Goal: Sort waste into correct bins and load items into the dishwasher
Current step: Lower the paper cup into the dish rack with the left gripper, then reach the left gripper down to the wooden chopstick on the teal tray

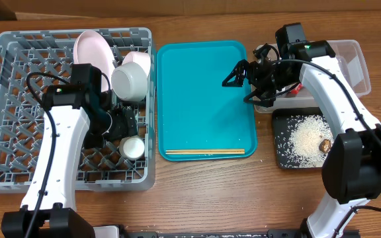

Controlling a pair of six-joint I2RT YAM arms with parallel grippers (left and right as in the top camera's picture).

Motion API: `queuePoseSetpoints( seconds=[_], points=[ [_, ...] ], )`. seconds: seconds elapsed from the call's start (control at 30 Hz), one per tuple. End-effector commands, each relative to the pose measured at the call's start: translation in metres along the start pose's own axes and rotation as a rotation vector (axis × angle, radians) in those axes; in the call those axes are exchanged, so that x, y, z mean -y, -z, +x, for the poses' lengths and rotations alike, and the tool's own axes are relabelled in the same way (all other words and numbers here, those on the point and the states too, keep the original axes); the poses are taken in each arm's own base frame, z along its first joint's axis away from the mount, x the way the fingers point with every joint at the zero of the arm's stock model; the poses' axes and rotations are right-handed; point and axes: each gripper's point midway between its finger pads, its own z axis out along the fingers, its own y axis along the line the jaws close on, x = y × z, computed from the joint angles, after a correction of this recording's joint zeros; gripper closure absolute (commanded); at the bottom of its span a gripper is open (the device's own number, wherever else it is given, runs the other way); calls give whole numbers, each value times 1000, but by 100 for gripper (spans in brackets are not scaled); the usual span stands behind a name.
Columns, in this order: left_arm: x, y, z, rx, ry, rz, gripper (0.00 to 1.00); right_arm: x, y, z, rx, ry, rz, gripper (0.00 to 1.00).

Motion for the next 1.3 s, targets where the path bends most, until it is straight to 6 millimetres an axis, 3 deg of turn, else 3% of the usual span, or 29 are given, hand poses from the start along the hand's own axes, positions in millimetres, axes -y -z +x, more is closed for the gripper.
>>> queuePoseSetpoints(
  seconds=[0.0,0.17,0.3,0.43,0.6,0.73,0.9,0.97,1.1,1.27],
  points=[
    [18,39,-19,88,-39,70,11,-5,6,1,17,31,7,4],
    [65,89,-24,184,-226,164,14,23,13,-2,45,-15,132,0],
    [113,97,-14,230,-433,195,12,46,29,-6,67,-80,190,0],
    [147,76,-7,245,-569,142,10,50,52,1,89,-97,226,0],
    [171,33,-1,179,-641,82,10,28,97,11,217,-25,281,0],
    [177,-6,-1,87,-659,40,13,11,146,28,387,-11,317,0],
    [177,-50,3,-35,-678,-8,15,25,217,54,650,-91,487,0],
    [178,-64,8,-75,-719,-20,15,27,236,63,716,-89,530,0],
    [182,-88,18,-145,-869,-38,15,21,250,74,774,-72,530,0],
    [183,-110,29,-218,-1053,-45,14,16,245,75,755,-63,495,0]
  ],
)
